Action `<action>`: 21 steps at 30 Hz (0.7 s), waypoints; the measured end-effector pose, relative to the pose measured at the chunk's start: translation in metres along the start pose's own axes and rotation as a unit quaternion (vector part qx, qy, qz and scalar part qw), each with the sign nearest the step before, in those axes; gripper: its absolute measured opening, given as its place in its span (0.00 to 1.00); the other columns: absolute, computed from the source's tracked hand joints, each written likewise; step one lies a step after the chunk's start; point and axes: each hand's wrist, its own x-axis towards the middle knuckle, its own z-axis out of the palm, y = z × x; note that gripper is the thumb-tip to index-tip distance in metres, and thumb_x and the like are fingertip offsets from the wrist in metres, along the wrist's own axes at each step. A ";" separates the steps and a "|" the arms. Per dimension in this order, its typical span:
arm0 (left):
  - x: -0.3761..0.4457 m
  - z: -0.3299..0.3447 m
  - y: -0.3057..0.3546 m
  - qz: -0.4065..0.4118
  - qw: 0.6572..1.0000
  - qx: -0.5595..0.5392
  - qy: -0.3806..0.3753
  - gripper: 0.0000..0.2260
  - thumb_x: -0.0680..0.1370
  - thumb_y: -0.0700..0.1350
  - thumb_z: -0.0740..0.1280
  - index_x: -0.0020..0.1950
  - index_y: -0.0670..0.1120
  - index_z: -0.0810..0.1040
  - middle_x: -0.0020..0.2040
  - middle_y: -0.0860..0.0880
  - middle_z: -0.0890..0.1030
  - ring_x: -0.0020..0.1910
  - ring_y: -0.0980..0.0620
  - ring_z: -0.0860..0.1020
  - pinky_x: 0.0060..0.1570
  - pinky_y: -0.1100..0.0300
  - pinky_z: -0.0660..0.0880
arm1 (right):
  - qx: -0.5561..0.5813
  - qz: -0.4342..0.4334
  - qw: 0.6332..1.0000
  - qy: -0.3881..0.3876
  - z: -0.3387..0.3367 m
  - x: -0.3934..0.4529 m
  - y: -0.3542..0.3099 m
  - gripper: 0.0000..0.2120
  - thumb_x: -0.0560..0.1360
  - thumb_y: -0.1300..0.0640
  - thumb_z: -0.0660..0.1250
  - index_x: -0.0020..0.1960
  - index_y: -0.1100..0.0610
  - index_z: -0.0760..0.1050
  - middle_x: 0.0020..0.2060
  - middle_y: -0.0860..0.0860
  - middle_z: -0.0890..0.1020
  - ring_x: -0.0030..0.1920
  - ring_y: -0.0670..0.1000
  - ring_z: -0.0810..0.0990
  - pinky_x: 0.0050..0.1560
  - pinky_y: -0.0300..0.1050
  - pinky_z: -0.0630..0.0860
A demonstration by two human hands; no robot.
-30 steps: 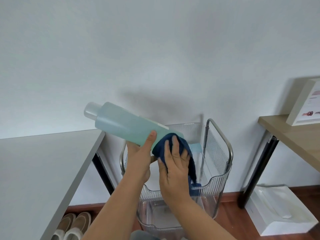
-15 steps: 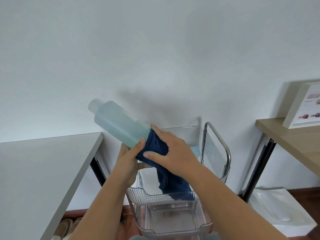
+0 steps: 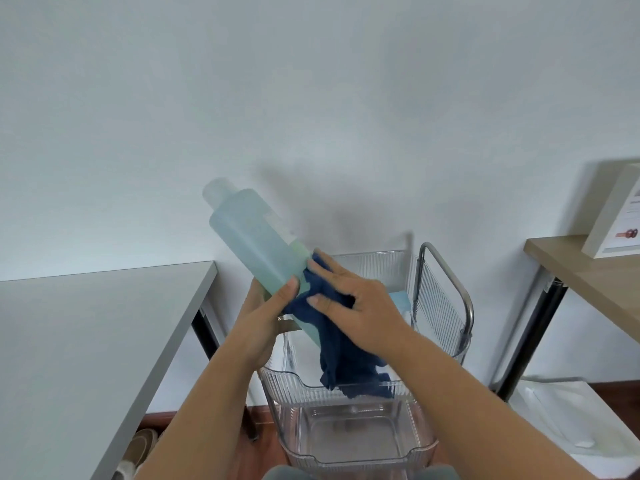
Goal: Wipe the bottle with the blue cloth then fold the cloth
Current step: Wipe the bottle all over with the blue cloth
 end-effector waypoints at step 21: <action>0.005 0.031 0.009 0.016 0.992 -0.067 0.106 0.17 0.66 0.58 0.75 0.53 0.56 0.82 0.49 0.47 0.86 0.46 0.47 0.86 0.35 0.53 0.80 | -0.251 -0.163 0.952 0.065 0.021 -0.016 0.012 0.34 0.73 0.57 0.72 0.75 0.55 0.61 0.76 0.51 0.58 0.76 0.54 0.58 0.71 0.27 0.49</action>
